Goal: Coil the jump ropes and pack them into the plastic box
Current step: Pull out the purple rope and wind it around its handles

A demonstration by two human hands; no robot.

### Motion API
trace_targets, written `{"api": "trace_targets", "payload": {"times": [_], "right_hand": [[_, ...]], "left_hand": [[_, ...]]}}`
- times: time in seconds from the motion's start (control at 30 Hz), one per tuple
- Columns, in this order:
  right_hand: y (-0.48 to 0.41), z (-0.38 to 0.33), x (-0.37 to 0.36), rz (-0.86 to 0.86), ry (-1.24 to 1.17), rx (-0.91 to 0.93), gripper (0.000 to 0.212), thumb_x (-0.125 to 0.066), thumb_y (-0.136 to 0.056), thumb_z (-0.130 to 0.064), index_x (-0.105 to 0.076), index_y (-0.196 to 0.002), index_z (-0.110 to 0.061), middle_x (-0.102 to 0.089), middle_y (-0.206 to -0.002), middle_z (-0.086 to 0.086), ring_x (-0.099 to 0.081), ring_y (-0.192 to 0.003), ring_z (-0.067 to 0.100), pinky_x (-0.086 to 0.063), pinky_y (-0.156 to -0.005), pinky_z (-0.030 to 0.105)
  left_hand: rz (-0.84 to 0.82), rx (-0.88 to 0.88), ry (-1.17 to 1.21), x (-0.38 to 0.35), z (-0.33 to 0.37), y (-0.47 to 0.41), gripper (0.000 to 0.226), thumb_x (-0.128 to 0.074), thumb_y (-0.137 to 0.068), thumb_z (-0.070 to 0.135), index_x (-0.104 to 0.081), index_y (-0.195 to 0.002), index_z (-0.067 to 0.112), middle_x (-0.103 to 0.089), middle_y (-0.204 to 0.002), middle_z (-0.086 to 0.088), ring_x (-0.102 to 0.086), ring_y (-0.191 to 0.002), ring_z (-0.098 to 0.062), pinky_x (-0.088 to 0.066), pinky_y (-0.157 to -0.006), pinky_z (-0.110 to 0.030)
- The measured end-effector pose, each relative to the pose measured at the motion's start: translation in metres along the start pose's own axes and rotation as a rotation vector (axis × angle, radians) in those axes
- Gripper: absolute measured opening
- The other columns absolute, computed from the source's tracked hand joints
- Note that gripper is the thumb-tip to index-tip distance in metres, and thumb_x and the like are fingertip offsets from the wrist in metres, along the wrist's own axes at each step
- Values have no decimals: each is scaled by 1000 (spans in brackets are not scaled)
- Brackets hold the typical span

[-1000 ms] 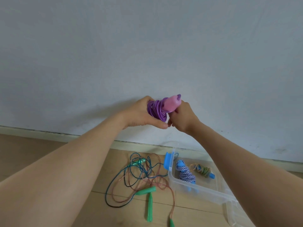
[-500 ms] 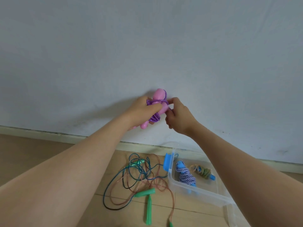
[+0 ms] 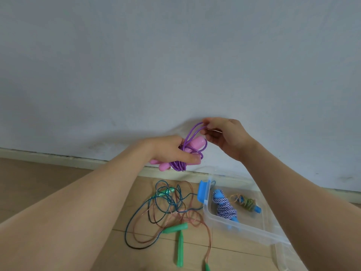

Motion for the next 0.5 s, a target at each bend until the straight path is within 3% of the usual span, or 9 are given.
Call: {"api": "trace_targets", "payload": {"times": [0.1, 0.17, 0.23, 0.3, 0.4, 0.5], "right_hand": [[-4, 8, -5, -30, 13, 7, 15, -72, -95, -7, -77, -110, -5, -77, -102, 14, -74, -90, 22, -57, -85, 33], [-7, 13, -5, -19, 55, 14, 20, -73, -96, -8, -75, -116, -5, -77, -104, 16, -74, -89, 23, -60, -82, 32], [-7, 16, -4, 2, 148, 40, 19, -73, -95, -5, -76, -114, 0, -77, -105, 23, -73, -90, 27, -63, -81, 35], [-7, 17, -4, 11, 317, 90, 14, -75, -93, -4, -79, -105, 0, -78, -98, 24, -73, -84, 26, -64, -80, 39], [-6, 7, -3, 74, 459, 165, 9, -74, -93, -7, -80, -87, -5, -76, -73, 14, -70, -62, 16, -53, -61, 32], [-5, 1, -5, 121, 418, 193, 17, -81, -90, -17, -78, -75, -9, -76, -71, 17, -73, -64, 19, -49, -59, 27]], "left_hand": [[-36, -27, -12, -2, -2, -4, 41, -79, -77, 68, -69, -99, 36, -74, -72, -10, -56, -52, -29, -46, -55, -29], [-20, -71, 63, -1, 1, -6, 50, -89, -74, 52, -68, -115, 32, -79, -99, 6, -74, -79, -31, -52, -56, -24], [88, -106, 94, 8, 3, -7, 64, -96, -71, 38, -62, -125, 30, -75, -108, 10, -73, -96, -17, -49, -52, -14], [195, -117, 141, 20, 3, -7, 77, -99, -66, 34, -54, -128, 30, -70, -111, 8, -70, -94, -12, -48, -54, -15], [288, -149, 335, 29, 1, -4, 78, -97, -72, 26, -50, -134, 26, -69, -115, 4, -69, -95, -11, -48, -52, -14], [360, -214, 432, 36, 3, 4, 37, -81, -91, 35, -66, -124, 25, -75, -100, 4, -67, -76, -9, -41, -42, -18]]}}
Point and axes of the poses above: each hand's wrist, its own y-axis away from the middle knuckle, its own x-axis out of the back of the hand, z = x × y, the point moved 7 cm from there along -y, towards the middle knuckle
